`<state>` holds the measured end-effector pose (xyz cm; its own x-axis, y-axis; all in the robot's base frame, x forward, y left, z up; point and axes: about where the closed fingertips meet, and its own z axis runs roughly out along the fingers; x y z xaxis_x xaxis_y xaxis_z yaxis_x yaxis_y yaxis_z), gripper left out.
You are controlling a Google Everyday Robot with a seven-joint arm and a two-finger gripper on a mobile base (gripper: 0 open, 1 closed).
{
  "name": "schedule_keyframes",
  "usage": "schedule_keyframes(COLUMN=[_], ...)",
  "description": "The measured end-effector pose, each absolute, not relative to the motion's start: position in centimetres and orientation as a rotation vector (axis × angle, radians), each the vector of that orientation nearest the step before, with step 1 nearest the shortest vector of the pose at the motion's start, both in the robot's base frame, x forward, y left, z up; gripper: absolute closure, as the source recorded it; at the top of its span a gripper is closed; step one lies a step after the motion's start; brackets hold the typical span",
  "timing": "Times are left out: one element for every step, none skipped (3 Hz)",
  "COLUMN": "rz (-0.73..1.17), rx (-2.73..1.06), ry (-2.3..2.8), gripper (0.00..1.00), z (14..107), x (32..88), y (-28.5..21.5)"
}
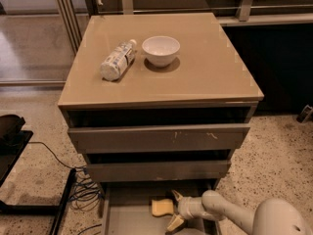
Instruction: Pick sponge from bottom drawer and place on counter
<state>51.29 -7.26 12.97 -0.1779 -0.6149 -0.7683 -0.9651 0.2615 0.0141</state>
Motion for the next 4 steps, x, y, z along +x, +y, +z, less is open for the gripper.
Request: schedule_keyframes(rz=[0.707,0.708,0.708,0.708], rx=[-1.416,-1.416,-1.416,-1.416], ry=[1.910,1.911,1.911,1.911], gripper=[0.00,0.19,0.42,0.65], z=[11.91,11.90,11.90,11.90], x=[51.32,51.33,51.33,51.32], y=[-6.59,-6.57,-6.56,-6.56])
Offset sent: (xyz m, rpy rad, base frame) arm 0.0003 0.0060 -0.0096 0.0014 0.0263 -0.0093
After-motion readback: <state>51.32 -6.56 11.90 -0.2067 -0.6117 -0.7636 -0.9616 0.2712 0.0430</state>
